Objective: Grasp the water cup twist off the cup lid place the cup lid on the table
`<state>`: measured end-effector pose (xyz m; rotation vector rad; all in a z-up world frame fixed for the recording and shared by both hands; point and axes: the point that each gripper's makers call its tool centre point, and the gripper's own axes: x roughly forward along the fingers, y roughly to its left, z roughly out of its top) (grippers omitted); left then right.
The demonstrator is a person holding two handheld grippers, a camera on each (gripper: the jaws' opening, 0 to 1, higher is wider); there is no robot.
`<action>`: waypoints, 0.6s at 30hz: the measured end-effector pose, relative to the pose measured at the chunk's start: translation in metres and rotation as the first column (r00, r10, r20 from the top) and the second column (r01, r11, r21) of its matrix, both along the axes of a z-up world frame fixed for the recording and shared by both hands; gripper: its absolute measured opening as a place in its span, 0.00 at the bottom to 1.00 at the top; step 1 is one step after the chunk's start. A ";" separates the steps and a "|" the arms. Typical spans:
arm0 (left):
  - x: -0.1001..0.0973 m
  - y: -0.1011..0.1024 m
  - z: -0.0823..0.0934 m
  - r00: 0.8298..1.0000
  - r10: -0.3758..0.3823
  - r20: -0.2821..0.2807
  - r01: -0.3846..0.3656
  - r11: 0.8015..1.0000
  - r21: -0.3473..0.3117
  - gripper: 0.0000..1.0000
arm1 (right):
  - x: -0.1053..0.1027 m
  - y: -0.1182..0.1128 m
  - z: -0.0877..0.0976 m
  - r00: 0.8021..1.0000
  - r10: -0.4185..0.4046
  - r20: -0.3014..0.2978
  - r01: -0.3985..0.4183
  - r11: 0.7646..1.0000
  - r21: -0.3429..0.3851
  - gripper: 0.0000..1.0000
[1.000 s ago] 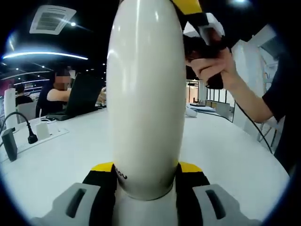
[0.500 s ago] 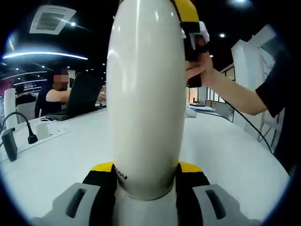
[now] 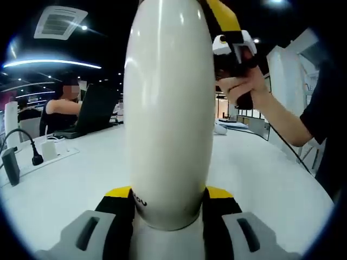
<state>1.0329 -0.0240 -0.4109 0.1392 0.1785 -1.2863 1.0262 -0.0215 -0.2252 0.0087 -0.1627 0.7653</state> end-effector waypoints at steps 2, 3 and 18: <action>-0.001 0.000 0.000 1.000 0.000 0.000 0.000 1.000 0.000 0.51 | -0.007 0.003 0.004 0.998 -0.052 0.035 0.051 0.998 0.023 0.60; -0.001 0.000 0.000 1.000 0.000 -0.001 0.000 1.000 0.000 0.51 | -0.010 0.005 0.005 0.997 -0.063 0.038 0.062 0.997 0.038 0.60; 0.002 -0.001 -0.001 1.000 0.004 -0.002 -0.004 1.000 0.001 0.51 | -0.007 0.016 0.014 0.912 -0.402 0.077 0.404 0.915 -0.007 0.57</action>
